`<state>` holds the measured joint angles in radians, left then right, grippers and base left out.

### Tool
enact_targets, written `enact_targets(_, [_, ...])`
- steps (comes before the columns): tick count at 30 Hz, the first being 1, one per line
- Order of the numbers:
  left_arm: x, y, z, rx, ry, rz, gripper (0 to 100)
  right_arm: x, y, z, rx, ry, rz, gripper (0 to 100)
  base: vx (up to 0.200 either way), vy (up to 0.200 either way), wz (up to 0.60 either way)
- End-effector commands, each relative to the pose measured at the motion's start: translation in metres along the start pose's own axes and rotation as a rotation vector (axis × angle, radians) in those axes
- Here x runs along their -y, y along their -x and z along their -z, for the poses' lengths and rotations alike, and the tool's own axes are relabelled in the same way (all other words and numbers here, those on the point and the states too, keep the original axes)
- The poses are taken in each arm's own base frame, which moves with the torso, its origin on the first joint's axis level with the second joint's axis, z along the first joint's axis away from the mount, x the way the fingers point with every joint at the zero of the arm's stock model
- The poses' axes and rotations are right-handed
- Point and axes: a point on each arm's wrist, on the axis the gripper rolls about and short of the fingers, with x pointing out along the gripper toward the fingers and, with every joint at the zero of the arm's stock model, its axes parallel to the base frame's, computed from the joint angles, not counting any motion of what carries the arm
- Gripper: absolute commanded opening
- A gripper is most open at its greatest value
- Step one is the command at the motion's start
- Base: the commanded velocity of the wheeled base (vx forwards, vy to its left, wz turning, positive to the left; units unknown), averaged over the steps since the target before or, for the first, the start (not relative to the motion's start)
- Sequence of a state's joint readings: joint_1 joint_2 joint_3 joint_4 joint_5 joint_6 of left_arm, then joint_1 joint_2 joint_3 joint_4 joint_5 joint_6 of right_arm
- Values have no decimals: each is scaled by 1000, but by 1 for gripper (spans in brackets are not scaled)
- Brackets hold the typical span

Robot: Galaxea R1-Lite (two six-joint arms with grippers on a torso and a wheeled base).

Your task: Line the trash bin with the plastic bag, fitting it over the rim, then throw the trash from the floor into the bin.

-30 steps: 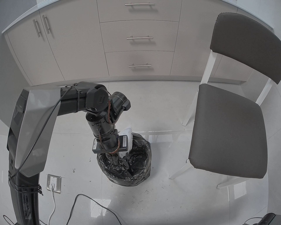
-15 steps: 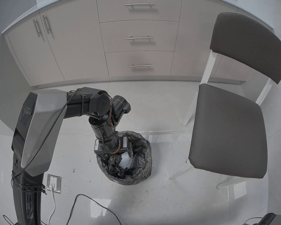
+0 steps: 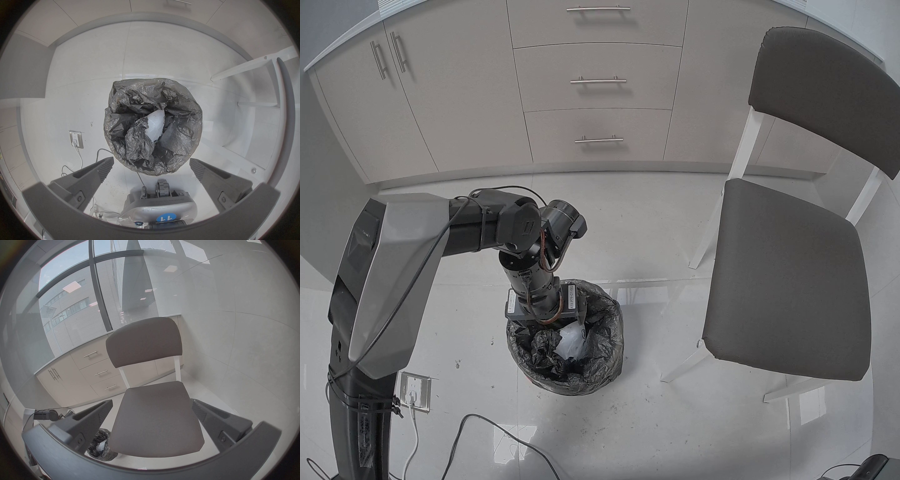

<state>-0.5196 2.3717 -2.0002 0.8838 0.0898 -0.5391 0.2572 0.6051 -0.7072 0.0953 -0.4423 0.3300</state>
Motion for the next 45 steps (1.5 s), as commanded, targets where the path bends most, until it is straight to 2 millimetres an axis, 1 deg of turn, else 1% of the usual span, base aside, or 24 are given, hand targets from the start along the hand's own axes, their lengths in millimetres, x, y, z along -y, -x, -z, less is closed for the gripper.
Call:
enact_targets(1, [1, -10, 1, -17, -1, -11, 100, 1, 2, 0, 7, -3, -3, 100, 0, 0, 0])
enact_targets(2, [1, -10, 1, -18, -2, -11, 0, 1, 2, -1, 8, -4, -4, 100, 0, 0, 0])
enact_targets(10, [-1, -35, 3, -64, 2, -43, 0, 1, 2, 0, 7, -3, -3, 100, 0, 0, 0])
enact_targets(16, [-2, -48, 5, -87, 27, -58, 0, 0, 2, -1, 8, -4, -5, 100, 0, 0, 0])
enact_targets(20, [-4, -62, 5, -106, 31, -74, 0, 0, 1, -2, 9, -5, -7, 100, 0, 0, 0])
enact_targets(23, [-10, -85, 0, -88, 54, -82, 0, 0, 3, -3, 20, -21, -10, 100, 0, 0, 0])
enact_targets(24, [-12, -89, -2, -76, 61, -81, 0, 0, 3, -4, 26, -30, -12, 100, 0, 0, 0])
enact_targets(26, [-17, -104, -7, -51, 84, -76, 0, -1, 3, -7, 52, -57, -21, 100, 0, 0, 0])
enact_targets(27, [-17, -106, -7, -48, 84, -75, 0, -1, 3, -8, 55, -60, -21, 100, 0, 0, 0])
enact_targets(28, [-20, -120, -9, -36, 94, -76, 0, -1, 4, -9, 64, -66, -24, 100, 0, 0, 0])
enact_targets(30, [-20, -123, -9, -35, 95, -78, 0, -1, 4, -9, 66, -67, -25, 100, 0, 0, 0])
enact_targets(31, [-23, -132, -9, -35, 100, -87, 0, -1, 3, -8, 64, -66, -26, 100, 0, 0, 0])
enact_targets(33, [-26, -144, -8, -35, 106, -89, 0, -1, 3, -8, 64, -68, -26, 100, 0, 0, 0])
enact_targets(34, [-26, -144, -8, -35, 106, -89, 0, -1, 3, -8, 64, -68, -26, 100, 0, 0, 0])
enact_targets(35, [-27, -155, -9, -20, 112, -82, 0, -1, 3, -9, 66, -69, -27, 100, 0, 0, 0])
enact_targets(39, [-27, -178, -12, 41, 126, -47, 0, -1, 5, -9, 72, -73, -29, 100, 0, 0, 0])
enact_targets(41, [-25, -182, -12, 55, 125, -39, 0, 0, 6, -9, 74, -74, -30, 100, 0, 0, 0])
enact_targets(42, [-25, -189, -12, 71, 126, -29, 0, 1, 7, -8, 77, -76, -31, 100, 0, 0, 0])
enact_targets(45, [-25, -194, -12, 84, 125, -22, 0, 1, 8, -8, 79, -76, -30, 100, 0, 0, 0])
